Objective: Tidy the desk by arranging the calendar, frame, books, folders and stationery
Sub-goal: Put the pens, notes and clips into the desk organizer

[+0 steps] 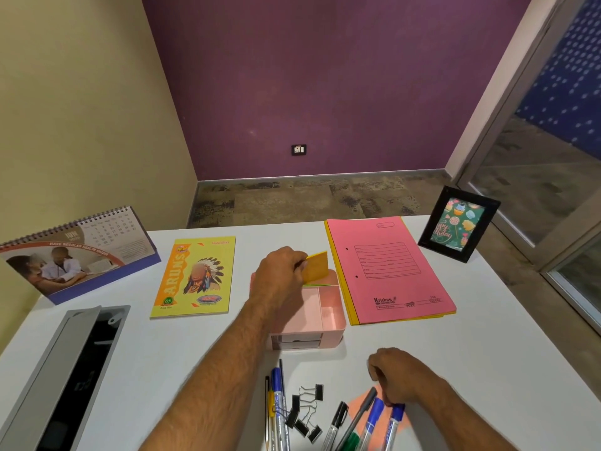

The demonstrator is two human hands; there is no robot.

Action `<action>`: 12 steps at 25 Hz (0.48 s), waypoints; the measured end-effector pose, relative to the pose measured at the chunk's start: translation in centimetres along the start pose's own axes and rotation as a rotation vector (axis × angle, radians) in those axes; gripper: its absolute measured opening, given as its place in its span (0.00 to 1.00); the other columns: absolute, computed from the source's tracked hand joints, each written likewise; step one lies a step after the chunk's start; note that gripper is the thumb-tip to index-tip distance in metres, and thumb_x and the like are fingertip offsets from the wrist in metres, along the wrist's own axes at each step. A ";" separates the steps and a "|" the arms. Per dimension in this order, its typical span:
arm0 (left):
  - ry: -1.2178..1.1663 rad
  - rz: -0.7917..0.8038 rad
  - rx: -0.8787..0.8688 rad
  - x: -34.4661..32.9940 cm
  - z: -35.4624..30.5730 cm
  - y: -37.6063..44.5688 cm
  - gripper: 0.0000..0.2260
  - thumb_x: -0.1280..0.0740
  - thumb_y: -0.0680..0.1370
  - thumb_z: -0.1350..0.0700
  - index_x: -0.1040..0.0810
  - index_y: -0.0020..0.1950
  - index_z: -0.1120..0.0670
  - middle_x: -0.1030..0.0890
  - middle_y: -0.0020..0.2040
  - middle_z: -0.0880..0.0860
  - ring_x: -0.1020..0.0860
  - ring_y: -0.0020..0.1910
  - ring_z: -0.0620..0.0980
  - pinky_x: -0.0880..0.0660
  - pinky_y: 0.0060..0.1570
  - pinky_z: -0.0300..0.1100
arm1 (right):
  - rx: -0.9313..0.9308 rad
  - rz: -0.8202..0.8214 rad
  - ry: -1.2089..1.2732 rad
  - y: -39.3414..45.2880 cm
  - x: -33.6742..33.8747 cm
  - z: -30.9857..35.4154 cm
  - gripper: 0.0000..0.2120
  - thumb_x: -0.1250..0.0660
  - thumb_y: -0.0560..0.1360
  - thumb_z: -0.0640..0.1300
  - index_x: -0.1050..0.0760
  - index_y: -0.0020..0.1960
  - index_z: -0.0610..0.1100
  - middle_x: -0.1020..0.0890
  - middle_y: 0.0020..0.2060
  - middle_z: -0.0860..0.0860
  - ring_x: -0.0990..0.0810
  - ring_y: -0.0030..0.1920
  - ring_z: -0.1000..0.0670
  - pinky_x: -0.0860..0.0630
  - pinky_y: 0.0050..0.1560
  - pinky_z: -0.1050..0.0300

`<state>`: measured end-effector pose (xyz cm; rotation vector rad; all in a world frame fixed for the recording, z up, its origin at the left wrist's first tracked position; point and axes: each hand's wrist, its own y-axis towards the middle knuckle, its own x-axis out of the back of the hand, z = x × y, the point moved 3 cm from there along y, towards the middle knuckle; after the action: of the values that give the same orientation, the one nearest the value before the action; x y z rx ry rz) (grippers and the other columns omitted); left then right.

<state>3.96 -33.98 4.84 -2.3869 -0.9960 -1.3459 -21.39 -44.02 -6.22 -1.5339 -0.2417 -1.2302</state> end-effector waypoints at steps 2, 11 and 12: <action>-0.023 -0.001 -0.007 -0.2 -0.2 -0.2 0.13 0.36 0.81 0.50 0.19 0.63 0.51 0.18 0.54 0.51 0.22 0.54 0.51 0.27 0.53 0.44 | -0.007 0.005 0.023 0.1 0.0 0.0 0.13 0.26 0.66 0.42 0.28 0.45 0.50 0.22 0.51 0.50 0.24 0.48 0.51 0.26 0.45 0.60; 0.038 0.164 0.075 -3.0 0.0 -0.7 0.12 0.32 0.79 0.58 0.20 0.62 0.52 0.17 0.56 0.52 0.21 0.53 0.51 0.26 0.55 0.43 | -0.018 -0.009 0.179 0.1 0.3 -0.8 0.12 0.28 0.65 0.37 0.28 0.37 0.50 0.22 0.41 0.53 0.20 0.46 0.49 0.26 0.40 0.62; 0.019 0.171 0.081 -3.2 0.1 -0.9 0.14 0.32 0.79 0.60 0.21 0.64 0.51 0.18 0.58 0.52 0.21 0.54 0.52 0.25 0.56 0.44 | -0.010 -0.023 0.202 0.0 0.3 -1.1 0.10 0.27 0.65 0.37 0.24 0.41 0.49 0.21 0.42 0.52 0.20 0.46 0.49 0.24 0.42 0.61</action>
<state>2.30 -34.70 2.07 -2.3352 -0.8050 -1.2413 -21.86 -45.01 -6.08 -1.4062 -0.1214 -1.3960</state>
